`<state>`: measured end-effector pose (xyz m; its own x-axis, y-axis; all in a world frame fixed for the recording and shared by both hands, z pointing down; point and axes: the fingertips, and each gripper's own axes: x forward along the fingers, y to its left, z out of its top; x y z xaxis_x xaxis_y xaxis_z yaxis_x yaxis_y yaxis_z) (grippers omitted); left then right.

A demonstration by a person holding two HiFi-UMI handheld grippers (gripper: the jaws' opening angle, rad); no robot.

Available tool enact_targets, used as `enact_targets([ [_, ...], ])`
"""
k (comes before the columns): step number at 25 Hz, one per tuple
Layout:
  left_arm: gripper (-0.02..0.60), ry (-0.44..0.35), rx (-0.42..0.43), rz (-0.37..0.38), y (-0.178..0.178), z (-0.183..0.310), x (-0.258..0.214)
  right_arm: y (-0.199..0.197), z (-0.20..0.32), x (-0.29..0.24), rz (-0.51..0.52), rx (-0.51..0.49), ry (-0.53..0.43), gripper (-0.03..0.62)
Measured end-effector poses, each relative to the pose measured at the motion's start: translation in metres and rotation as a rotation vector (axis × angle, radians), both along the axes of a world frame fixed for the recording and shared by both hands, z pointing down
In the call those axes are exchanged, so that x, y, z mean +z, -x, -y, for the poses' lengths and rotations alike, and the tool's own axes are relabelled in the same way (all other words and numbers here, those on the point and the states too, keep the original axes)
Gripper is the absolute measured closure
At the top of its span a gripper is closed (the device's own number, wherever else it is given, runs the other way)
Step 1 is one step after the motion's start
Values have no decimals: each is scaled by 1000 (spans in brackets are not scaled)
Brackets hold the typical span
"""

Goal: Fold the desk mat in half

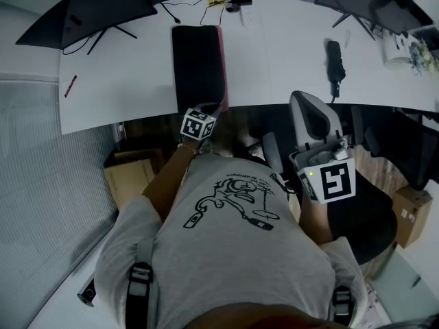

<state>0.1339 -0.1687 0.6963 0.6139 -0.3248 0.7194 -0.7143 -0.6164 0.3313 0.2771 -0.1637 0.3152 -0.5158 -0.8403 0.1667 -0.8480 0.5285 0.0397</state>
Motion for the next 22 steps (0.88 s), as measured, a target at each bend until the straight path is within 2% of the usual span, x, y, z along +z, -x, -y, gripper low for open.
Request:
enact_targets([
  [9,547,35,8,30,-9,-6,20,-8,0,4,-14,12,13,586],
  [12,531,39,23,14,-13,-10,18,-5,1,4,-15,11,16,586],
  [22,532,-28,35,-45,-11,-8,-17,22,2,1,-18,-11,10,586],
])
